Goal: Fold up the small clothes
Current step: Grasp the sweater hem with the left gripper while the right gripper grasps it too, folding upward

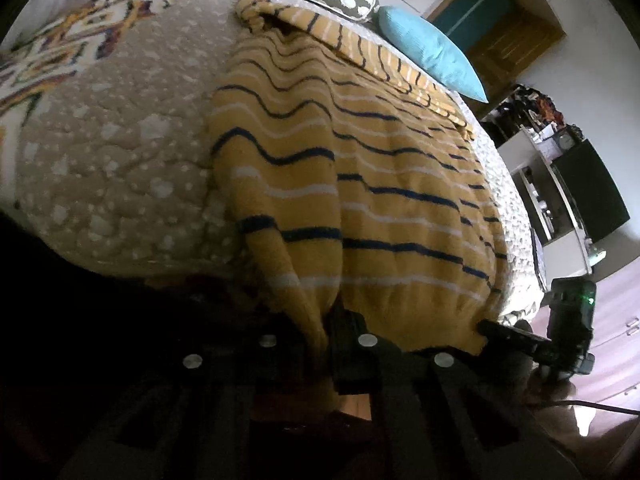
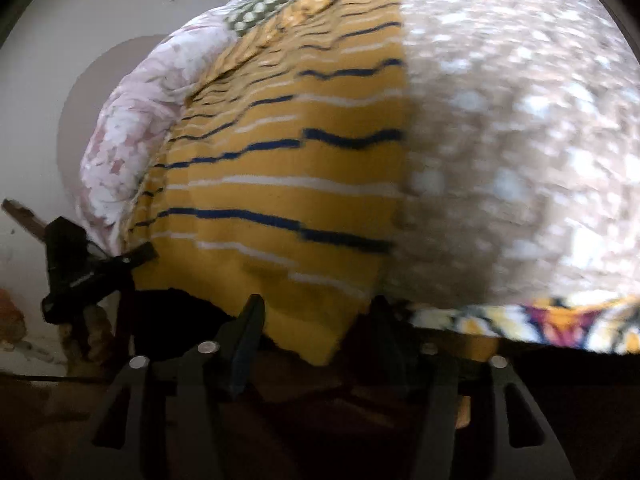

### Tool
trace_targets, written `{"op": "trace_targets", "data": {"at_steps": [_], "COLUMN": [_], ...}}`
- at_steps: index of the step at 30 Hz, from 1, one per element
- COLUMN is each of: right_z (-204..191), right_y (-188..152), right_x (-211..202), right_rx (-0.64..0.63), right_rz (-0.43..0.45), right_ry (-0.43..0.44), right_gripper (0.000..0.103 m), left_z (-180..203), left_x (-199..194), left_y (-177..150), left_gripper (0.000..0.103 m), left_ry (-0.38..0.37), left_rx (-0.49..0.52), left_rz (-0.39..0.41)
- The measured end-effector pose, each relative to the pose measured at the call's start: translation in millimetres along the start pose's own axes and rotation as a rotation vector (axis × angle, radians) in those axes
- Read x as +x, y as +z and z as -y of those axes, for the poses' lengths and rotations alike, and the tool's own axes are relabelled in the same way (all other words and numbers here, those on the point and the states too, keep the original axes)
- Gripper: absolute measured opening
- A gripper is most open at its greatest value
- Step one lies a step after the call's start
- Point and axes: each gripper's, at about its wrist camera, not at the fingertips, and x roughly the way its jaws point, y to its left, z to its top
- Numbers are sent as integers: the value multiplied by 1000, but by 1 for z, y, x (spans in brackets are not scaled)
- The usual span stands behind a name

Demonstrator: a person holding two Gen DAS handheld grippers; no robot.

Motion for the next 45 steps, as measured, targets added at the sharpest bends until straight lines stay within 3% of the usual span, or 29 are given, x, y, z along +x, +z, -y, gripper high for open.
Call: {"op": "trace_targets", "data": {"at_steps": [1, 8, 11, 14, 17, 20, 23, 26, 28, 31, 33, 36, 38, 41, 44, 45], "right_z": [-6, -49, -70, -83, -95, -95, -86, -68, -50, -26, -11, 16, 35, 51, 51, 48], "right_y": [0, 9, 33, 76, 136, 198, 261, 313, 338, 367, 384, 405, 416, 425, 426, 426], "right_x": [0, -43, -66, -88, -98, -89, -65, -31, -10, 16, 32, 48, 58, 68, 67, 62], "right_rx": [-21, -170, -232, -260, -292, -276, -236, -178, -132, -98, -70, 15, 87, 154, 173, 169], "right_rz": [-13, 40, 125, 244, 360, 406, 421, 403, 377, 339, 309, 285, 266, 251, 273, 299], "right_ry": [-2, -20, -8, 10, -25, -53, -112, -161, -180, -226, -233, -222, -206, -189, -201, -211], "right_gripper": [7, 6, 6, 6, 6, 6, 6, 6, 6, 6, 7, 10, 14, 17, 40, 55], "left_z": [2, 34, 46, 64, 78, 86, 88, 82, 74, 52, 38, 26, 22, 15, 6, 4], "left_x": [-6, -64, -76, -77, -60, -27, 20, 64, 92, 115, 121, 121, 115, 99, 89, 88], "left_y": [0, 24, 54, 101, 164, 229, 287, 322, 342, 364, 376, 383, 385, 392, 393, 391], "left_gripper": [8, 8, 8, 8, 8, 8, 8, 8, 9, 13, 16, 31, 48, 73, 74, 74], "left_ry": [-7, -67, -75, -30, 46, 130, 202, 261, 265, 194, 105, 1, -21, 12, 36, 44], "left_rx": [-5, 60, 87, 126, 162, 168, 157, 144, 110, 6, -62, -118, -129, -151, -169, -166], "left_rz": [11, 141, 190, 258, 317, 339, 304, 258, 208, 162, 145, 141, 167, 242, 250, 241]}}
